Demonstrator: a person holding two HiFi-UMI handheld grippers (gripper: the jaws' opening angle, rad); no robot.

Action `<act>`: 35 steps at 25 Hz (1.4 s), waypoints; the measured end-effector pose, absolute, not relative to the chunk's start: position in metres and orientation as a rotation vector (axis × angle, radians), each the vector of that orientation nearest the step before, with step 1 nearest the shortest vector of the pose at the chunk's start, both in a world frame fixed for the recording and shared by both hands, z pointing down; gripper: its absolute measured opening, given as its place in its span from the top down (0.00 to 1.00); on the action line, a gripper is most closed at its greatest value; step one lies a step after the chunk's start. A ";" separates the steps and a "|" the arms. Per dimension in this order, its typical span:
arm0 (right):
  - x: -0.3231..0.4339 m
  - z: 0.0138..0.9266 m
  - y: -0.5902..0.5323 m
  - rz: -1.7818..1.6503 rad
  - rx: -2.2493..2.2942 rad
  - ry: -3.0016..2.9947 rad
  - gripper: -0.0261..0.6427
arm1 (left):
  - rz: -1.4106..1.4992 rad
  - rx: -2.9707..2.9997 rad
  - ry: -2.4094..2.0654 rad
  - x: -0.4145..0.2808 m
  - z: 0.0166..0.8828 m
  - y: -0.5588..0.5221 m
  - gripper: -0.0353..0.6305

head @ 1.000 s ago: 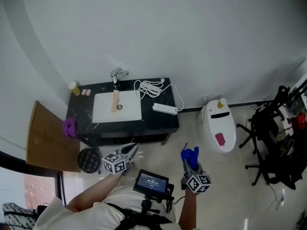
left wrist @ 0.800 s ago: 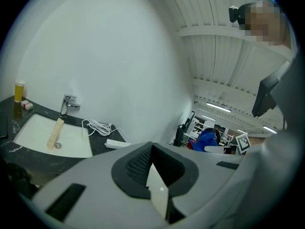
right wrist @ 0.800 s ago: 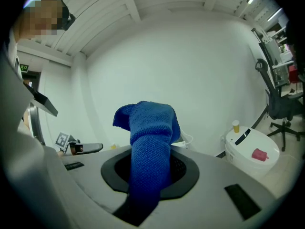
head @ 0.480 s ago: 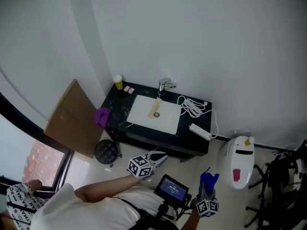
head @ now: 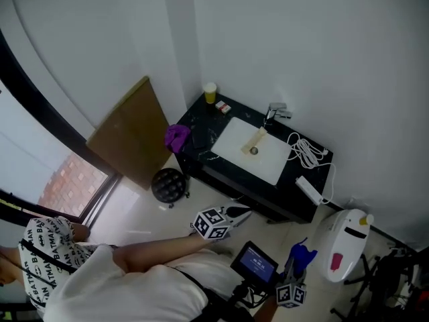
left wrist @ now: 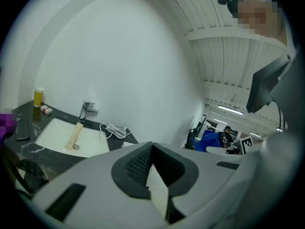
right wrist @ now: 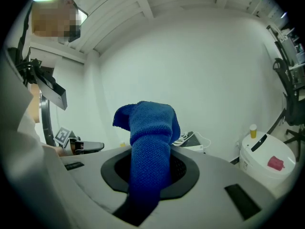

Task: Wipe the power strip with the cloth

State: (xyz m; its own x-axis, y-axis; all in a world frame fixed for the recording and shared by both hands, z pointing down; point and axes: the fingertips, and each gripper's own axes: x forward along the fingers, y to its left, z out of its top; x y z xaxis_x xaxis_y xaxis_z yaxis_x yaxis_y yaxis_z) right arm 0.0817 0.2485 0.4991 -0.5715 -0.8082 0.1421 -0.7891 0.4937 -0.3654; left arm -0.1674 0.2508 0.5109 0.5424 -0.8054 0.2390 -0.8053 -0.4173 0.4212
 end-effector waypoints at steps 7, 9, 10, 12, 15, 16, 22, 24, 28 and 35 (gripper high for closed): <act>0.084 0.509 0.244 -0.600 -1.504 2.662 0.82 | -0.015 2.250 -1.341 -0.183 0.521 0.255 0.94; 0.084 0.515 0.243 -0.592 -1.510 2.675 0.82 | -0.017 2.249 -1.339 -0.181 0.525 0.253 0.94; 0.085 0.517 0.243 -0.586 -1.517 2.680 0.82 | -0.016 2.248 -1.336 -0.179 0.527 0.252 0.94; 0.087 0.517 0.242 -0.584 -1.533 2.674 0.82 | -0.015 2.249 -1.324 -0.175 0.530 0.248 0.94; 0.095 0.522 0.242 -0.594 -1.554 2.652 0.82 | -0.010 2.252 -1.301 -0.168 0.536 0.243 0.94; 0.097 0.524 0.242 -0.595 -1.563 2.649 0.82 | -0.009 2.254 -1.293 -0.165 0.537 0.242 0.94; 0.105 0.536 0.244 -0.610 -1.597 2.643 0.82 | 0.009 2.260 -1.267 -0.158 0.546 0.236 0.94; 0.110 0.538 0.245 -0.606 -1.610 2.642 0.83 | 0.011 2.259 -1.259 -0.153 0.548 0.234 0.94; 0.109 0.543 0.244 -0.590 -1.607 2.673 0.83 | 0.013 2.267 -1.239 -0.146 0.550 0.231 0.94; 0.122 0.552 0.236 -0.553 -1.620 2.690 0.83 | 0.036 2.273 -1.204 -0.127 0.559 0.220 0.94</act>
State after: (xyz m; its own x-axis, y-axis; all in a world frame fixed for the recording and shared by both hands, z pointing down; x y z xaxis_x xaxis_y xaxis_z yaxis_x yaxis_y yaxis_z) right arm 0.1216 0.2357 0.5520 -0.4828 -0.8488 0.2156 -0.8650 0.4239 -0.2684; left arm -0.1268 0.2203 0.5586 0.5958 -0.7544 0.2755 -0.7697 -0.4384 0.4641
